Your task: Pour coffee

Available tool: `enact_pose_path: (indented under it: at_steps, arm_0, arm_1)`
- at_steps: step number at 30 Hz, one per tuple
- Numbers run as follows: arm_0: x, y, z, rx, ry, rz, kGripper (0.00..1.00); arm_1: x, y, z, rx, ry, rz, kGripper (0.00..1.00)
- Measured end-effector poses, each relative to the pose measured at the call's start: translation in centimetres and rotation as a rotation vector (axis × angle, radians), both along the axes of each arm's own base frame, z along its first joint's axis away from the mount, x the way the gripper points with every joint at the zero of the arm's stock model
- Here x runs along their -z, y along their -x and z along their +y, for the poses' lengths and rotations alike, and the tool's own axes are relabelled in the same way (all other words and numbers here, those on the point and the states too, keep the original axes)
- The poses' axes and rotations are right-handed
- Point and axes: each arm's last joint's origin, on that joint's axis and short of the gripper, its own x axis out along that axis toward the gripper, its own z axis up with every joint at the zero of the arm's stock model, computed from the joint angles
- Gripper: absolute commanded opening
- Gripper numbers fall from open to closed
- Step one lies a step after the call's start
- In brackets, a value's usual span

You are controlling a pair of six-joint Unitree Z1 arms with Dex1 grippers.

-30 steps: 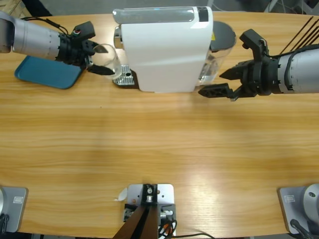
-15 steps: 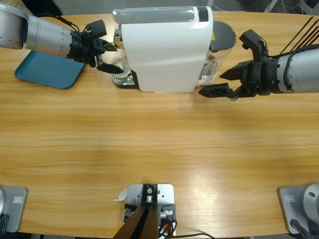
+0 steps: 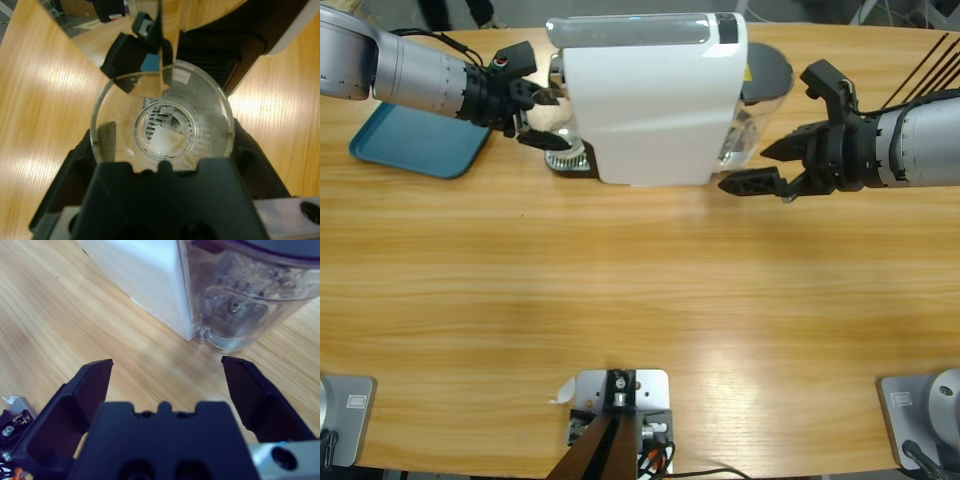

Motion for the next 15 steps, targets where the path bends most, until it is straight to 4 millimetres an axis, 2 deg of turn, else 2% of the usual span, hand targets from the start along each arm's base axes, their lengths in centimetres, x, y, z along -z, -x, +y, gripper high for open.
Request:
enact_pose_path:
  at_steps: [1,2,15]
  arm_0:
    - [0.02,0.00,0.00,0.000,0.000,0.000,0.989]
    - [0.03,-0.01,0.00,0.000,0.000,0.001,1.000]
    - [0.12,0.04,0.02,-0.010,0.002,0.013,1.000]
  arm_1:
    - [0.02,-0.01,0.01,0.000,0.001,0.001,0.982]
    - [0.06,-0.03,0.02,0.000,0.001,0.002,0.982]
    - [-0.08,-0.46,0.31,-0.005,-0.006,0.002,0.982]
